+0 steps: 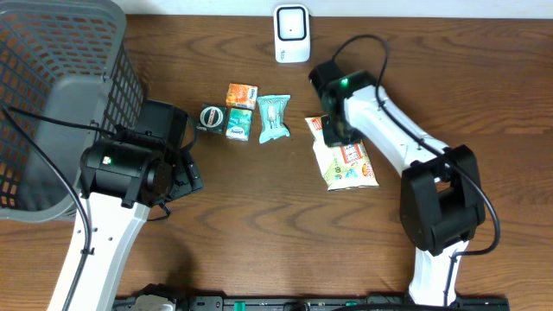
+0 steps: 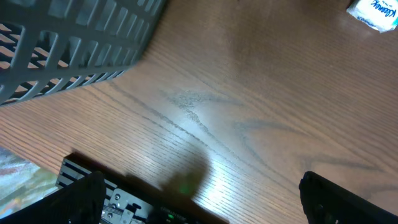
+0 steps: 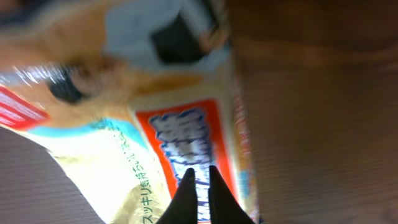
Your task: Scan the item barcode
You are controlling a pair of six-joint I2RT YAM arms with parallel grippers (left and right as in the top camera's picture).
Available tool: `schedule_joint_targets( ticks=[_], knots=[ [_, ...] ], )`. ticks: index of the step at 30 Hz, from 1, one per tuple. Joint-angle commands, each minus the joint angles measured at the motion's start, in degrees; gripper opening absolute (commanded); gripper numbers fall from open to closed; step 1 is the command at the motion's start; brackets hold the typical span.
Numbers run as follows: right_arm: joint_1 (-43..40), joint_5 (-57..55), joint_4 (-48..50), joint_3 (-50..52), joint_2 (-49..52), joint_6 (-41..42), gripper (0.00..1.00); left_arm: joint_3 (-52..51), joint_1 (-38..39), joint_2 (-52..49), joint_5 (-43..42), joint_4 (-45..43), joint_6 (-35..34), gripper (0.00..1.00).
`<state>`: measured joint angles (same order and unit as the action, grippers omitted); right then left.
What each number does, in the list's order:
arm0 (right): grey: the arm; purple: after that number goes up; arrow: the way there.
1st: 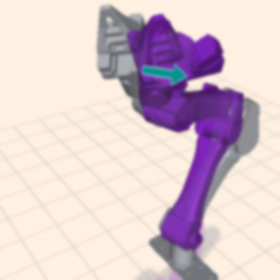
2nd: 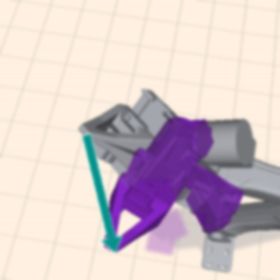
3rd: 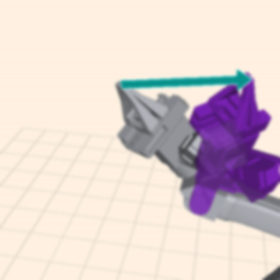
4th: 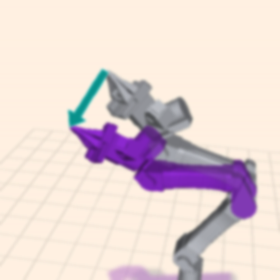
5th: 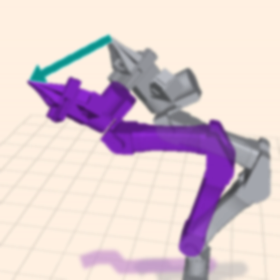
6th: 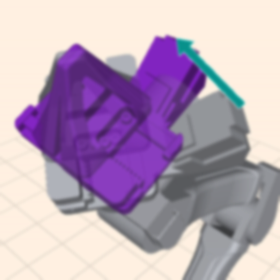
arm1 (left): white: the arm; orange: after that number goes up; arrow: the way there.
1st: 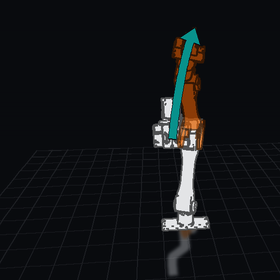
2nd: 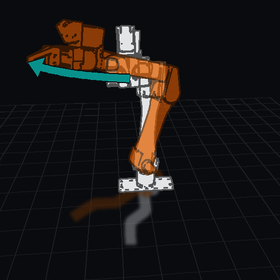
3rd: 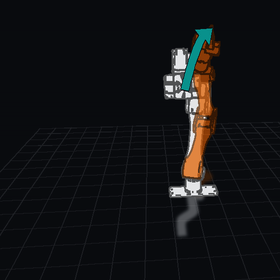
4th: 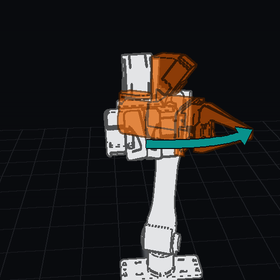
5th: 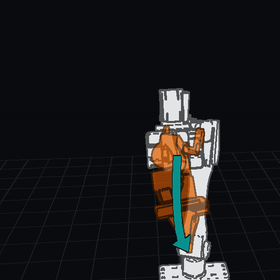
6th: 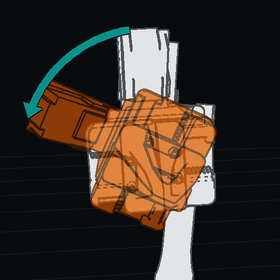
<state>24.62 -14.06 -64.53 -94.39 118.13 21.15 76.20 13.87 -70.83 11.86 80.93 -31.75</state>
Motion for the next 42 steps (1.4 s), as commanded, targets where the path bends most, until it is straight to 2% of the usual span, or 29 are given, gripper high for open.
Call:
schedule_joint_targets(
  ticks=[1, 4, 6, 11, 21, 27, 33, 37, 42],
  knots=[
    [-0.2, 0.0, -1.2, -4.4, -0.2, -1.7, 0.13, 0.0, -0.3, 0.1, -0.3, 0.2, -0.7, 0.98],
    [-0.2, 3.8, -1.3, -5.4, -0.2, -4.3, 0.23, 0.0, -0.3, 0.1, -0.3, 0.2, -0.7, 0.98],
    [-0.2, 4.2, -1.4, -5.1, -0.1, -4.3, 0.22, 0.0, -0.3, 0.1, -0.3, 0.2, -0.7, 0.98],
    [-0.2, 4.1, 1.4, -1.6, 0.0, -4.3, 0.01, 0.0, -0.3, 0.1, -0.3, 0.2, -0.7, 0.98],
    [-0.2, 9.4, 8.4, 10.2, 0.0, -3.6, 0.01, 0.0, -0.3, 0.1, -0.3, 0.2, -0.7, 0.98],
    [-0.3, 12.0, 3.6, 3.5, -1.0, -3.6, 0.01, 0.0, -0.3, 0.1, -0.3, 0.2, -0.7, 0.98],
    [-2.5, 7.2, -2.9, -6.6, -2.3, -3.6, 0.01, 0.0, -0.3, 0.1, -0.3, 0.2, -0.7, 0.98],
    [-4.6, 4.5, -2.7, -7.2, -2.3, -3.6, 0.02, 0.0, -0.3, 0.1, -0.3, 0.2, -0.7, 0.98],
    [-7.3, 8.7, 0.4, -3.7, -1.7, -5.3, 0.01, 0.0, -0.3, 0.1, -0.3, 0.2, -0.7, 0.98]
  ],
)
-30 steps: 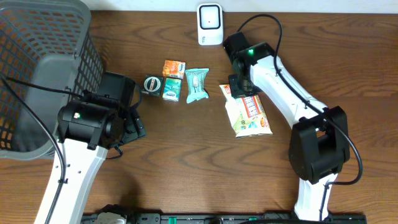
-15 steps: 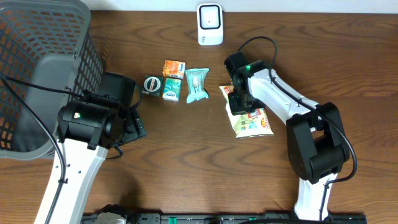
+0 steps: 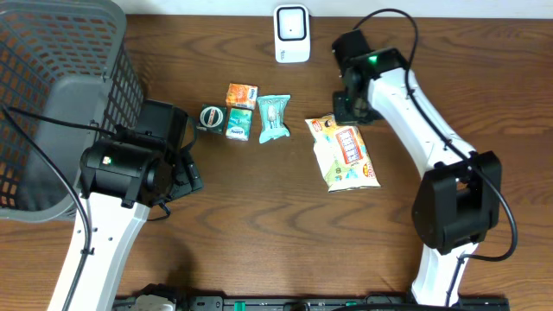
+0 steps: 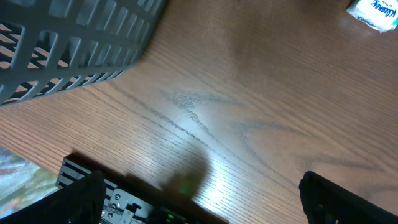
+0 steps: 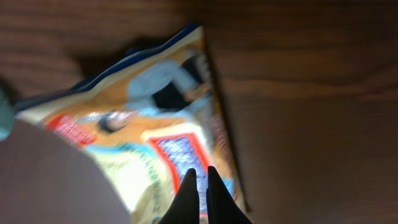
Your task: Scan the item barcode
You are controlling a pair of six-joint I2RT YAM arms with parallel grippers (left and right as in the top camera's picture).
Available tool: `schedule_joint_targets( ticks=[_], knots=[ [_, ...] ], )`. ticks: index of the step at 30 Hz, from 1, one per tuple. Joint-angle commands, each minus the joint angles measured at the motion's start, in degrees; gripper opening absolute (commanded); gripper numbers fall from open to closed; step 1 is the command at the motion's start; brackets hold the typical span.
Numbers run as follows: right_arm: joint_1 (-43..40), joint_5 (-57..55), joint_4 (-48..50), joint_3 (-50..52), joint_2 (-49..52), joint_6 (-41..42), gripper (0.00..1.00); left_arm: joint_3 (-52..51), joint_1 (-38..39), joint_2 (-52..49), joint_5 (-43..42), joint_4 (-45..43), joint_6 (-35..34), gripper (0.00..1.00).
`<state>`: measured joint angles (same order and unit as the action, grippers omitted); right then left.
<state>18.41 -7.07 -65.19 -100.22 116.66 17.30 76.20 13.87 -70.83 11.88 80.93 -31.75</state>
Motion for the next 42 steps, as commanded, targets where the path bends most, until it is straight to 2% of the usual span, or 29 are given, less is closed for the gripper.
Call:
schedule_joint_targets(
  ticks=[1, 13, 17, 23, 26, 28, 33, 42],
  knots=[
    [-1.4, 3.4, 2.1, 3.3, -0.3, -2.6, 0.01, 0.0, -0.3, 0.1, -0.3, 0.2, -0.7, 0.97],
    [-1.8, 18.9, 14.0, 19.5, -0.3, -4.5, 0.01, 0.0, -0.3, 0.1, -0.3, 0.2, -0.7, 0.98],
    [-1.8, 22.7, 12.2, 18.1, -1.2, -4.6, 0.01, 0.0, -0.3, 0.1, -0.3, 0.2, -0.7, 0.98],
    [-1.9, 20.8, 8.7, 10.7, -3.9, -4.7, 0.01, 0.0, -0.3, 0.1, -0.3, 0.2, -0.7, 0.98],
    [-1.9, 19.0, 11.1, 8.1, -4.3, -4.7, 0.01, 0.0, -0.3, 0.1, -0.3, 0.2, -0.7, 0.97],
    [-1.8, 16.5, 14.5, 8.1, -4.2, -4.7, 0.05, 0.0, -0.3, 0.1, -0.3, 0.2, -0.7, 0.98],
    [-1.8, 10.5, 17.9, 8.2, -1.9, -2.3, 0.06, 0.0, -0.3, 0.1, -0.3, 0.2, -0.7, 0.98],
    [-1.0, 15.6, 18.1, 8.7, 5.6, -1.5, 0.01, 0.0, -0.3, 0.1, -0.3, 0.2, -0.7, 0.98]
  ],
)
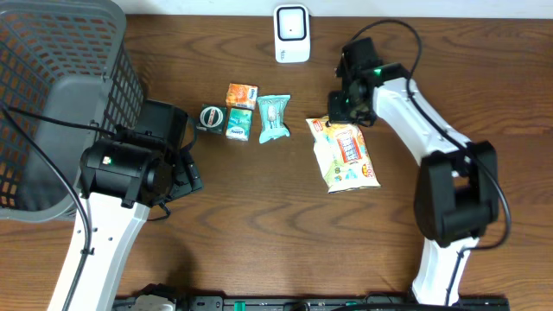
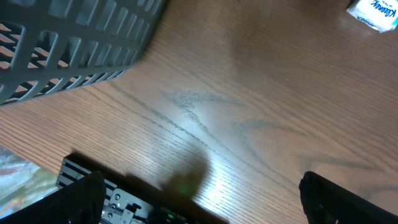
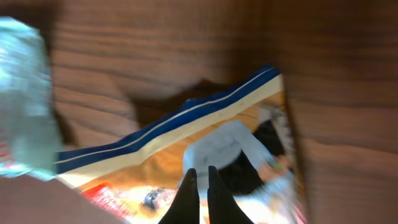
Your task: Scan the item barcode
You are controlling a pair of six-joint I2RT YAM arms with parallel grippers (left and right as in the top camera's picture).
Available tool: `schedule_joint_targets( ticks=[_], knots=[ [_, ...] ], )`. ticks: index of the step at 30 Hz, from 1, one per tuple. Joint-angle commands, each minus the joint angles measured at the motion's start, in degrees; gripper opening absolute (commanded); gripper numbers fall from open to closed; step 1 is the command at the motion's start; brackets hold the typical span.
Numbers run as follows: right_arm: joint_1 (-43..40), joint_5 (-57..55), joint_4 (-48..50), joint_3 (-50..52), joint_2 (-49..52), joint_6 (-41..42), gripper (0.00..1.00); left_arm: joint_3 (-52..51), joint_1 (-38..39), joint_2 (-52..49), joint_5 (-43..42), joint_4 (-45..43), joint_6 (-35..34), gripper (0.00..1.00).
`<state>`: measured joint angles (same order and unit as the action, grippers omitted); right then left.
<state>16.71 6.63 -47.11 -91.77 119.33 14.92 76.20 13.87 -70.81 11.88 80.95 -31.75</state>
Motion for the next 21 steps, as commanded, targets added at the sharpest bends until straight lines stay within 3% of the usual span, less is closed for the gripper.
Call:
schedule_joint_targets(
  ticks=[1, 8, 12, 17, 21],
  knots=[
    [0.9, 1.9, 0.1, 0.3, 3.6, 0.9, 0.01, 0.0, -0.3, 0.1, -0.3, 0.2, -0.7, 0.98],
    [0.8, 1.8, -4.2, -3.6, 1.5, -0.1, 0.01, 0.0, -0.3, 0.1, -0.3, 0.2, -0.7, 0.98],
    [-0.1, 1.2, -13.3, -10.4, -1.5, -1.7, 0.02, 0.0, -0.3, 0.1, -0.3, 0.2, -0.7, 0.98],
    [-0.2, 0.7, -24.6, -14.5, -4.2, -5.8, 0.14, 0.0, -0.3, 0.1, -0.3, 0.2, -0.7, 0.97],
    [-0.1, -1.5, -31.5, -13.0, -4.1, -6.0, 0.1, 0.0, -0.3, 0.1, -0.3, 0.2, -0.7, 0.98]
  ],
)
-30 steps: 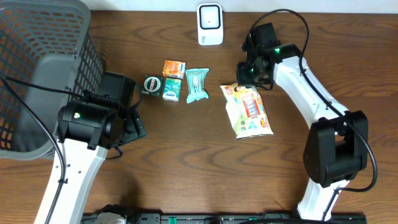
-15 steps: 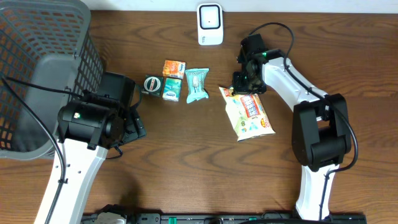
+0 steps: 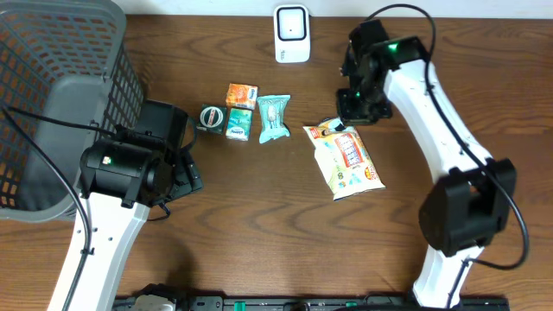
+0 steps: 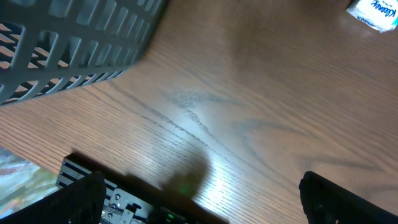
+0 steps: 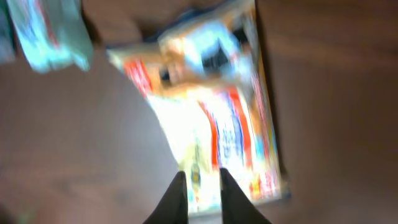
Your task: Scan the item barcode
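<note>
The snack bag (image 3: 347, 164) lies face up on the wooden table, its top end slightly raised, below and right of the white scanner (image 3: 292, 34) at the back edge. My right gripper (image 3: 352, 111) hovers over the bag's upper end. In the blurred right wrist view the whole bag (image 5: 211, 118) shows beyond the right gripper (image 5: 202, 186), whose fingers stand a little apart with nothing between them. My left gripper (image 3: 183, 174) rests at the left by the basket. In its wrist view the left gripper (image 4: 200, 180) is wide open over bare wood.
A grey mesh basket (image 3: 52, 86) fills the far left. Between the arms lie an orange box (image 3: 242, 94), a round tin (image 3: 211, 117), a green box (image 3: 239, 123) and a mint-green packet (image 3: 274, 117). A white tissue pack (image 4: 373, 12) shows at the left wrist view's corner.
My right gripper was shut low at the bag's top edge; now it is higher, its fingers slightly parted. The bag has turned, its lower end further right. The left arm is unchanged.
My right gripper, shut, was first low over the bag's middle, then beside its upper right corner, then at its top edge. Now it is higher and slightly open, and the bag lies turned a little. My left arm stayed still by the basket throughout.
</note>
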You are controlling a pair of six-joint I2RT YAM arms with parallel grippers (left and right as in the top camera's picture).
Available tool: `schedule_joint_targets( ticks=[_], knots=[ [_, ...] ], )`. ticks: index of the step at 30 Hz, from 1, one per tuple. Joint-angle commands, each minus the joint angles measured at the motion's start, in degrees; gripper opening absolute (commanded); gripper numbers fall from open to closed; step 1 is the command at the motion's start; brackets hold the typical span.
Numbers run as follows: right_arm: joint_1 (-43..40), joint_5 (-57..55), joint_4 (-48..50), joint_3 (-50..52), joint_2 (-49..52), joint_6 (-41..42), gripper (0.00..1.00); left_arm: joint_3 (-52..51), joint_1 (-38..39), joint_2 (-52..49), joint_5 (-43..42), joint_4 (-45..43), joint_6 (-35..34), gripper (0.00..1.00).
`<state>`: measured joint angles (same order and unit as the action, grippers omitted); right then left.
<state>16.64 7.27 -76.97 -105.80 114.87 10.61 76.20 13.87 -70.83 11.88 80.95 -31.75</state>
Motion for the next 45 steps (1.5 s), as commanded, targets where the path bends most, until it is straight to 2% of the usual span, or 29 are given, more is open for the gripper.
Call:
schedule_joint_targets(
  ticks=[1, 4, 10, 14, 15, 19, 24, 26, 28, 30, 34, 41, 45],
  knots=[
    [0.0, -2.7, -2.4, 2.1, 0.3, -1.7, 0.1, 0.0, -0.3, 0.1, -0.3, 0.2, -0.7, 0.98],
    [0.2, -3.3, -1.7, 6.9, 0.3, -1.7, 0.12, 0.0, -0.3, 0.1, -0.3, 0.2, -0.7, 0.98],
    [0.4, -3.9, 6.9, 20.5, 0.3, -1.1, 0.22, 0.0, -0.3, 0.1, -0.3, 0.2, -0.7, 0.98],
    [0.4, -3.7, 10.9, 26.3, 0.3, 2.1, 0.05, 0.0, -0.3, 0.1, -0.3, 0.2, -0.7, 0.98],
    [0.4, -3.6, 10.9, 26.4, 0.3, 2.9, 0.01, 0.0, -0.3, 0.1, -0.3, 0.2, -0.7, 0.98],
    [0.4, -0.9, 9.3, 24.1, 0.2, 3.0, 0.01, 0.0, -0.3, 0.1, -0.3, 0.2, -0.7, 0.98],
    [0.4, -0.7, 3.3, 15.2, 0.2, 1.2, 0.01, 0.0, -0.3, 0.1, -0.3, 0.2, -0.7, 0.98],
    [0.4, -0.7, 1.6, 11.4, 0.2, 0.9, 0.04, 0.0, -0.3, 0.1, -0.3, 0.2, -0.7, 0.98],
    [0.4, -0.7, 1.1, 8.7, 0.2, 0.9, 0.16, 0.0, -0.3, 0.1, -0.3, 0.2, -0.7, 0.98],
    [0.4, -1.2, 1.7, 7.4, 0.2, -1.1, 0.17, 0.0, -0.3, 0.1, -0.3, 0.2, -0.7, 0.98],
    [0.4, -5.5, 3.3, 8.3, 0.2, -2.6, 0.24, 0.0, -0.3, 0.1, -0.3, 0.2, -0.7, 0.98],
    [0.6, -5.6, 14.1, 16.5, 0.2, -2.5, 0.26, 0.0, -0.3, 0.1, -0.3, 0.2, -0.7, 0.98],
    [0.7, -0.7, 21.1, 23.0, 0.2, -2.1, 0.22, 0.0, -0.3, 0.1, -0.3, 0.2, -0.7, 0.98]
  ],
)
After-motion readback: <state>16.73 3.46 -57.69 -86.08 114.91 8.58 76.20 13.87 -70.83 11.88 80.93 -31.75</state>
